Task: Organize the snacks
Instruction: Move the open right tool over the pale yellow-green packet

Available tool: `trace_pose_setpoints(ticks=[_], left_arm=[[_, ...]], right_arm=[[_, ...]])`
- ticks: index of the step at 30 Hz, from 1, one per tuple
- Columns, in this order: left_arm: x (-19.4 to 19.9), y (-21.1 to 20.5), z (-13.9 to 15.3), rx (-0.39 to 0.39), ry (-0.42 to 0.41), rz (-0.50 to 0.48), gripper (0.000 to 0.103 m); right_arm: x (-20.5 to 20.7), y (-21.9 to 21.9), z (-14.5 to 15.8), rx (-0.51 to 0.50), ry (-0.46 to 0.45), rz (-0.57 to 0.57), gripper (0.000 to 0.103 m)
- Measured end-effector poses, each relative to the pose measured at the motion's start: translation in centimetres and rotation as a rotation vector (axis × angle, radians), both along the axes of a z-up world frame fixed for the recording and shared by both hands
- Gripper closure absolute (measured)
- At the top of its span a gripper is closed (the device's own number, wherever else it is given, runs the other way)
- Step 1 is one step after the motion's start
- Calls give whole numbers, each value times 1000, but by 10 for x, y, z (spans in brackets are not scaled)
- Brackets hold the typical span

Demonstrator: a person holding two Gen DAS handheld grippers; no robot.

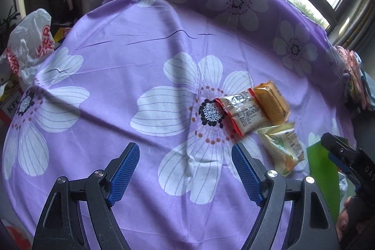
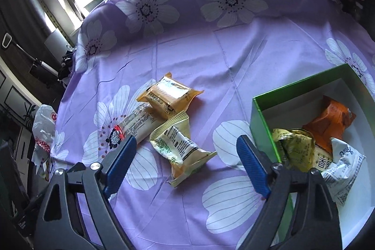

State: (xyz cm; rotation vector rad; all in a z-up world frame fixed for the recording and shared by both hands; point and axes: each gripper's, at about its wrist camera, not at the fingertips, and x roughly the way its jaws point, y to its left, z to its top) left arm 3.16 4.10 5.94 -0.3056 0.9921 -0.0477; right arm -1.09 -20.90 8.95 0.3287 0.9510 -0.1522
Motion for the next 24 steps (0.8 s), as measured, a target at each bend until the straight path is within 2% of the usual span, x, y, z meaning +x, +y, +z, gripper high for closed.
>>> trace_pose_setpoints(ticks=[5, 8, 11, 14, 18, 21, 24], left_arm=[[1, -2, -2, 12, 13, -14, 22], [0, -3, -1, 22, 11, -14, 22], [1, -4, -2, 38, 16, -13, 22], [1, -4, -4, 37, 25, -15, 22], [2, -5, -4, 42, 28, -15, 22], [2, -6, -5, 50, 31, -15, 22], [1, -5, -5, 48, 28, -14, 22]], right_arm=[[27, 26, -27, -81, 88, 92, 18], [37, 34, -43, -176, 153, 120, 18], [42, 36, -53, -188, 183, 146, 18], [43, 38, -59, -232, 199, 159, 28], [43, 39, -70, -234, 241, 179, 57], [39, 41, -67, -209, 221, 169, 64], [29, 44, -62, -86, 202, 186, 67]])
